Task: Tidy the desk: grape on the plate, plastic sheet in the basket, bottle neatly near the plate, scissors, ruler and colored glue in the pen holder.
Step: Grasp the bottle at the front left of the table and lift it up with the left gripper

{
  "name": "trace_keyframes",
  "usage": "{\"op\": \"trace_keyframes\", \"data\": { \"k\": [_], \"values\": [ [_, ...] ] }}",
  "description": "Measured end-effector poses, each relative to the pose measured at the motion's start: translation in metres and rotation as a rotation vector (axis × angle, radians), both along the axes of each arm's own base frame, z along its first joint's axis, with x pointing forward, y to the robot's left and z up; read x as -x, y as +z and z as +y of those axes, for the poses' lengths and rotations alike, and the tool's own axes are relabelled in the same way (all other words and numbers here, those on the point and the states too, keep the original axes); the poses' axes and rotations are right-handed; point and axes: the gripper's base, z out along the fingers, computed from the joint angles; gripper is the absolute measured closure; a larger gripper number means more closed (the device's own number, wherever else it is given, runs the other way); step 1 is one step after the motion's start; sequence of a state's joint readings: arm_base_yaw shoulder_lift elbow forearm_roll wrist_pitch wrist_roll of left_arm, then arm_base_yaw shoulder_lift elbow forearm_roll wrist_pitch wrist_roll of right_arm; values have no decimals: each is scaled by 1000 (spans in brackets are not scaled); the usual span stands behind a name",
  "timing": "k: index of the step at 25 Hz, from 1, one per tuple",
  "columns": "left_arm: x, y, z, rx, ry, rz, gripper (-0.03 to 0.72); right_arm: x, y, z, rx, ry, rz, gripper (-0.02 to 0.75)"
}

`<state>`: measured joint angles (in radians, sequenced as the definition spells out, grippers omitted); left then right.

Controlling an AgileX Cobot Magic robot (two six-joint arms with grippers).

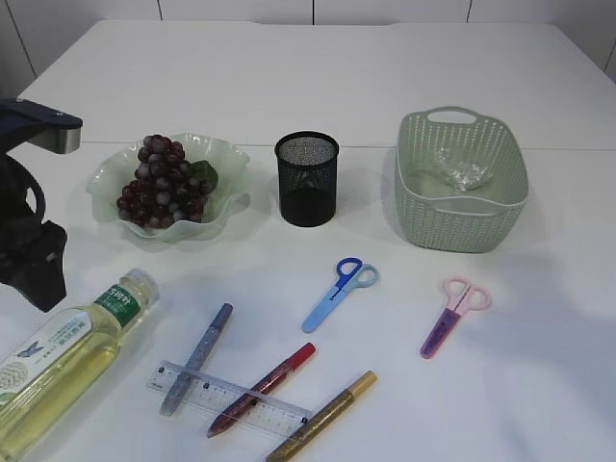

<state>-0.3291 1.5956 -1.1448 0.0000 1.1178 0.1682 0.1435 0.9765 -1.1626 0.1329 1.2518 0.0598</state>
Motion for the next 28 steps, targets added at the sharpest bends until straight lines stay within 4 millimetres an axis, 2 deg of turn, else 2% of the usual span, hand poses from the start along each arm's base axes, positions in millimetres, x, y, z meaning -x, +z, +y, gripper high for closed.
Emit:
{"op": "trace_keyframes", "data": {
  "k": [9, 14, 22, 28],
  "values": [
    [-1, -4, -2, 8, 5, 20, 132, 4, 2, 0, -4, -1, -13, 307],
    [-7, -12, -6, 32, 16, 19, 64, 4, 2, 0, -5, -1, -12, 307],
    [-19, -45, -9, 0, 14, 88, 46, 4, 2, 0, -7, -1, -12, 307],
    [-24, -62, -8, -39, 0, 114, 46, 4, 2, 0, -7, -1, -12, 307]
  ]
}}
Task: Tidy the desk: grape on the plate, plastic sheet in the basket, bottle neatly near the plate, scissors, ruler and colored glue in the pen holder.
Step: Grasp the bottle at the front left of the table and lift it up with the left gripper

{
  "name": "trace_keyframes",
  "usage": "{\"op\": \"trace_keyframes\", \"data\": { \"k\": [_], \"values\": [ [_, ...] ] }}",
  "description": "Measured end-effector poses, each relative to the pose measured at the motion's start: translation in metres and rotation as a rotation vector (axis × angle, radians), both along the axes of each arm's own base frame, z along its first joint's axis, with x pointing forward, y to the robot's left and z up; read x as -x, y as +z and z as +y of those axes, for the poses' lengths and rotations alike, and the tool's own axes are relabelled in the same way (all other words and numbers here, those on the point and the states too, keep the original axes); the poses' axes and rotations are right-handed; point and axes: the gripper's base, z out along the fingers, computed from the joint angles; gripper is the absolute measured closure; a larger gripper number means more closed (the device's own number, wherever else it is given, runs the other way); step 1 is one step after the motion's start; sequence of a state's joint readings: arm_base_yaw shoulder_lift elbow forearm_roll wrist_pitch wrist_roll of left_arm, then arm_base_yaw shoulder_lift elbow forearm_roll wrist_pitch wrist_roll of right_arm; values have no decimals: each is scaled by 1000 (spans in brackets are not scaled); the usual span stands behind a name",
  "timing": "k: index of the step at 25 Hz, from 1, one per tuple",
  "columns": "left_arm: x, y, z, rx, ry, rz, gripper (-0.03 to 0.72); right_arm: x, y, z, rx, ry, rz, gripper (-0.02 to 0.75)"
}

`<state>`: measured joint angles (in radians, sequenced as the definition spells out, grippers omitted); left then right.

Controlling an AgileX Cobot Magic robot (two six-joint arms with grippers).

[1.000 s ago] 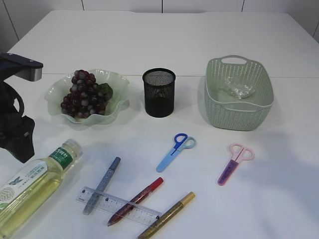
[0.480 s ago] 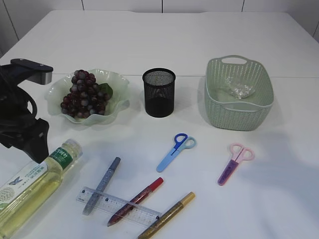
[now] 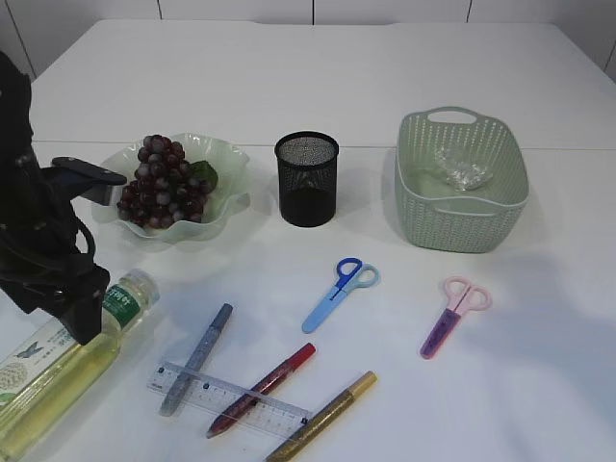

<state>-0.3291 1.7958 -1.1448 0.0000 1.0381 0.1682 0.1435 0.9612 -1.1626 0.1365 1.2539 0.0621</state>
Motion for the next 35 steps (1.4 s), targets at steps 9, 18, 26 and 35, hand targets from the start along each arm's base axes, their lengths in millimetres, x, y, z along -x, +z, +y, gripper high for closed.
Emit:
{"op": "trace_keyframes", "data": {
  "k": [9, 18, 26, 35],
  "values": [
    [-4, -5, -1, 7, 0, -19, 52, 0, 0, 0, -1, -1, 2, 307],
    [-7, -26, -2, -12, 0, 35, 62, 0, 0, 0, -1, -1, 2, 307],
    [-10, -39, -4, -11, 4, 50, 69, 0, 0, 0, -1, -1, 2, 307],
    [-12, -61, -5, -30, 5, 105, 78, 0, 0, 0, -1, -1, 2, 307]
  ]
}}
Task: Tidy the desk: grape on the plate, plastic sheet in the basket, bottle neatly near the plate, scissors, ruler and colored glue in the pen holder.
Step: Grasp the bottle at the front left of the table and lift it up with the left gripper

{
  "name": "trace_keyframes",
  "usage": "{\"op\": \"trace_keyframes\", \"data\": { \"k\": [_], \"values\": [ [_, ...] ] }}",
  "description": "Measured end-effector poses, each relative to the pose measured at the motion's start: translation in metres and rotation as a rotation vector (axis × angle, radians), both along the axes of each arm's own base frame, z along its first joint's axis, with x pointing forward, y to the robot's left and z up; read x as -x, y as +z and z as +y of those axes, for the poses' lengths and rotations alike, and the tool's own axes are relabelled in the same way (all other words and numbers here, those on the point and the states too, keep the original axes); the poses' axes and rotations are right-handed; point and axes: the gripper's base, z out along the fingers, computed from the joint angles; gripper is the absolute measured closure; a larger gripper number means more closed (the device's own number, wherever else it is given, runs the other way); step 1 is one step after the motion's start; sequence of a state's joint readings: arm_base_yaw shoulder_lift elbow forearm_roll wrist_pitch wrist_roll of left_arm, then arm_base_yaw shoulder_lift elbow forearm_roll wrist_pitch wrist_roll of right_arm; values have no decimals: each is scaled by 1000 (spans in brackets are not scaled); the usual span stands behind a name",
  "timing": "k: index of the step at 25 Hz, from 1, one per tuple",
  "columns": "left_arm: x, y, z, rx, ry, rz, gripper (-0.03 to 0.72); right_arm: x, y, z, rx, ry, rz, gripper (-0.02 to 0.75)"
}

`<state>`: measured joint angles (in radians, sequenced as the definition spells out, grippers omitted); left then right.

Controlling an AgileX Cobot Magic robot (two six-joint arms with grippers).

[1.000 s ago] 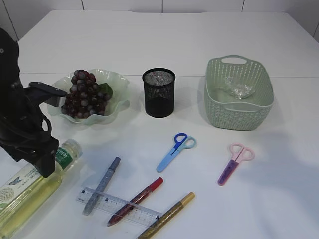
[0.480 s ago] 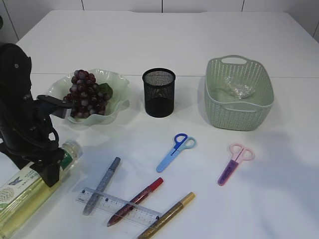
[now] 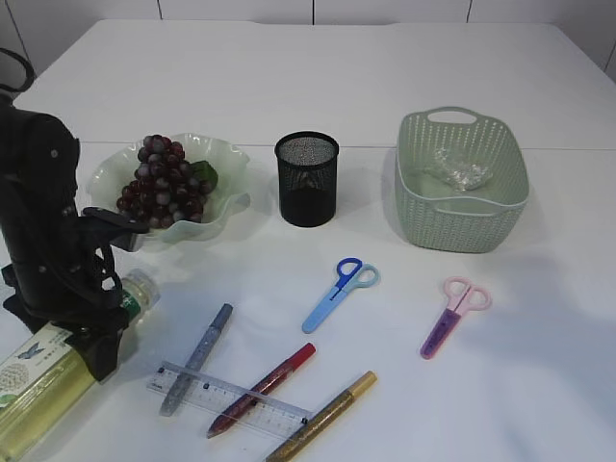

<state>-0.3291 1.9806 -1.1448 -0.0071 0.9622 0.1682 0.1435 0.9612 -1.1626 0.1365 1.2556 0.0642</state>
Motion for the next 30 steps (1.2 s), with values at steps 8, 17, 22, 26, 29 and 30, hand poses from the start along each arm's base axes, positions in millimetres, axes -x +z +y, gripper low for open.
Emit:
{"op": "trace_keyframes", "data": {
  "k": [8, 17, 22, 26, 29, 30],
  "values": [
    [0, -1, 0, -5, -5, -2, 129, 0, 0, 0, -1, -1, 0, 307],
    [-1, 0, 0, -4, -5, -3, 230, 0, 0, 0, -1, -1, 0, 307],
    [0, 0, -1, 2, 1, -1, 239, 0, 0, 0, -1, -1, 0, 307],
    [0, 0, -1, 3, 2, -1, 241, 0, 0, 0, 1, 1, 0, 307],
    [-1, 0, -1, 1, 22, -4, 241, 0, 0, 0, 3, 1, -1, 307],
    [-1, 0, -1, 0, 35, -5, 241, 0, 0, 0, 3, 1, -1, 307]
  ]
}}
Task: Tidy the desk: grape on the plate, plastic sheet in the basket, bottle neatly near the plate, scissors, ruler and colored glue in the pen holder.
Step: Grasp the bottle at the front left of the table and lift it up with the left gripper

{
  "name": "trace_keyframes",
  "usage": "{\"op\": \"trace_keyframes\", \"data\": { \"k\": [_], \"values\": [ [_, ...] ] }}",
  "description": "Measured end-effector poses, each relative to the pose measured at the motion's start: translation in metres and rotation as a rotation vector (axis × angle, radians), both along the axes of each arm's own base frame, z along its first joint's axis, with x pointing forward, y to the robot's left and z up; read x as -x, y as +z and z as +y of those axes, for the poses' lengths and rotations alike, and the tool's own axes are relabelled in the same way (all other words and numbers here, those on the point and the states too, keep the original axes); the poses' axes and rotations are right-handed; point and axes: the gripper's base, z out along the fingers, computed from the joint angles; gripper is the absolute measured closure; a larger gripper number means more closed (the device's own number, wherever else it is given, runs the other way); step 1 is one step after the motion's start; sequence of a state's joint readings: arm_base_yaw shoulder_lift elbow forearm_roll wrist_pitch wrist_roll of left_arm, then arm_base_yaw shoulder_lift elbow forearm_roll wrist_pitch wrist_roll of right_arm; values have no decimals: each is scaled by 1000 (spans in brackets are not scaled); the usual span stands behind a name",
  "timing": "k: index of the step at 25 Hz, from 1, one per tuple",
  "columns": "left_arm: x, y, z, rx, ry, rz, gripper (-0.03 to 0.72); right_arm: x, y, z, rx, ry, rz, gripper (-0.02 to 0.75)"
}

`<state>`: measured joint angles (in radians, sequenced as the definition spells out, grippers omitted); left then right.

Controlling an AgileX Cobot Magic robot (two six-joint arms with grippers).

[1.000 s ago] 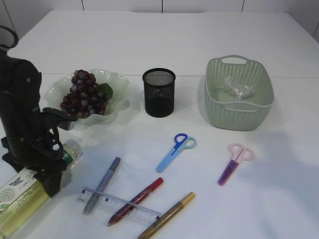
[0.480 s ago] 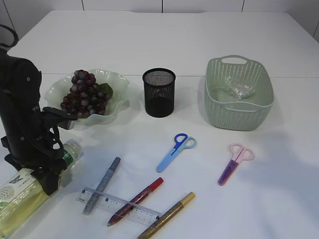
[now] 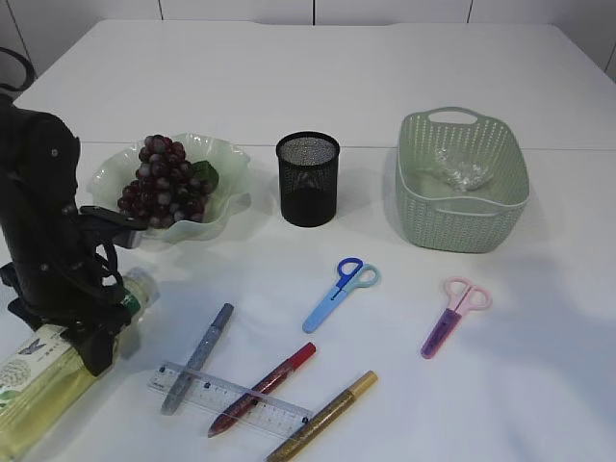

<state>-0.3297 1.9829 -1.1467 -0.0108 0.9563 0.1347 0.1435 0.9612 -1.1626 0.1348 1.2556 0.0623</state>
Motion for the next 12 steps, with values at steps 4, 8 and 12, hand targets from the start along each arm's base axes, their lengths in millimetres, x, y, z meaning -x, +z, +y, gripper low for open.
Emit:
{"op": "trace_keyframes", "data": {
  "k": [4, 8, 12],
  "values": [
    [-2, 8, -2, 20, 61, -53, 241, 0, 0, 0, 0, 0, 0, 307],
    [-3, 27, -4, 71, 105, -119, 241, 0, 0, 0, 3, -1, 0, 307],
    [0, 47, -5, 102, 159, -169, 241, 0, 0, -1, 9, -3, -1, 307]
  ]
}}
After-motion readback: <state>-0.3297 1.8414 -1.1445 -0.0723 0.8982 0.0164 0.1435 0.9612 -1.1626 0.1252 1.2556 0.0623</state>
